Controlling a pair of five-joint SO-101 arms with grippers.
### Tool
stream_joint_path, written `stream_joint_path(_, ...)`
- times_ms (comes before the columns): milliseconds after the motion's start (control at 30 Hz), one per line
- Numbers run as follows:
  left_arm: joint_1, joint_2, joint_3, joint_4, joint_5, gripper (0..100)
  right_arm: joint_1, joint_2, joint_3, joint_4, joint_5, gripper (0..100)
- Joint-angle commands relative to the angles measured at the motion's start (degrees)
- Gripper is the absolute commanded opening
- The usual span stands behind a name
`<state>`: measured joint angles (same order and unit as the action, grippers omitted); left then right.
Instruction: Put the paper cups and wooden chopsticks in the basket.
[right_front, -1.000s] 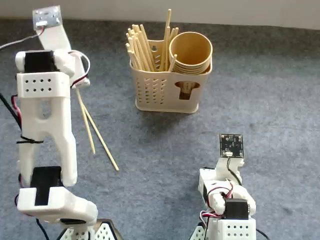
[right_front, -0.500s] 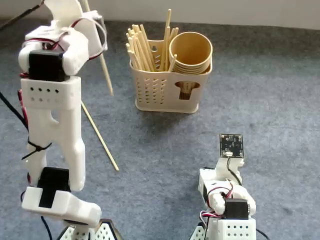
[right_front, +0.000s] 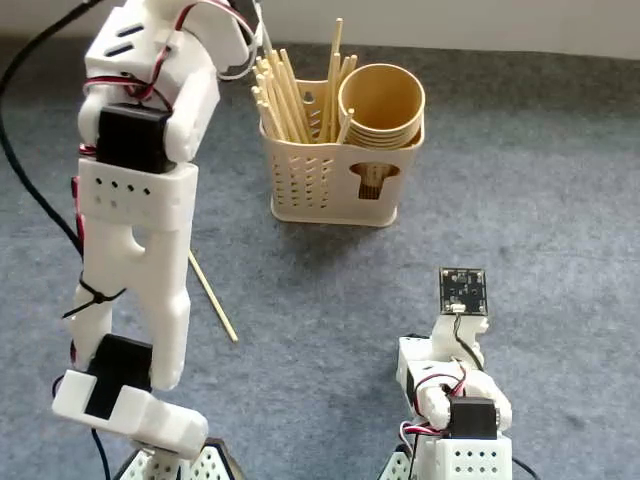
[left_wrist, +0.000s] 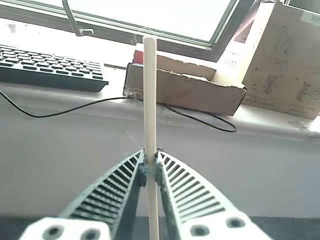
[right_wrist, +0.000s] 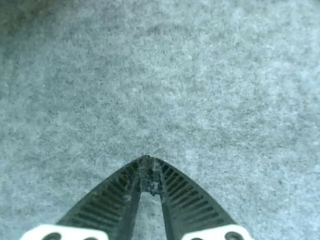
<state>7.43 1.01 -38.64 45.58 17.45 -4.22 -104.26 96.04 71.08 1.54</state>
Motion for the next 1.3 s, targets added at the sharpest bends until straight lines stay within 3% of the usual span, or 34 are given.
stream_joint_path(0, 1.4, -2.6, 3.8, -6.2, 0.4, 0, 0.7, -0.8, 8.7, 0.4, -0.4, 0.5)
stream_joint_path(267, 1.0, -3.1, 18.7, -14.2, 0.4, 0, 0.7, -0.8, 8.7, 0.4, -0.4, 0.5)
stream_joint_path(400, 1.3, -3.1, 21.1, -14.4, 0.4, 0, 0.7, -0.8, 8.7, 0.4, -0.4, 0.5)
stream_joint_path(600, 1.3, -3.4, 20.6, -5.8, 0.7, 11, 0.7, -0.8, 8.7, 0.4, -0.4, 0.5)
stream_joint_path(900, 0.9, -8.4, 21.1, -0.9, 0.6, 11, 0.7, -0.8, 8.7, 0.4, -0.4, 0.5)
stream_joint_path(1267, -1.7, -14.7, 21.1, 17.0, 0.8, 11, 0.7, -0.8, 8.7, 0.4, -0.4, 0.5)
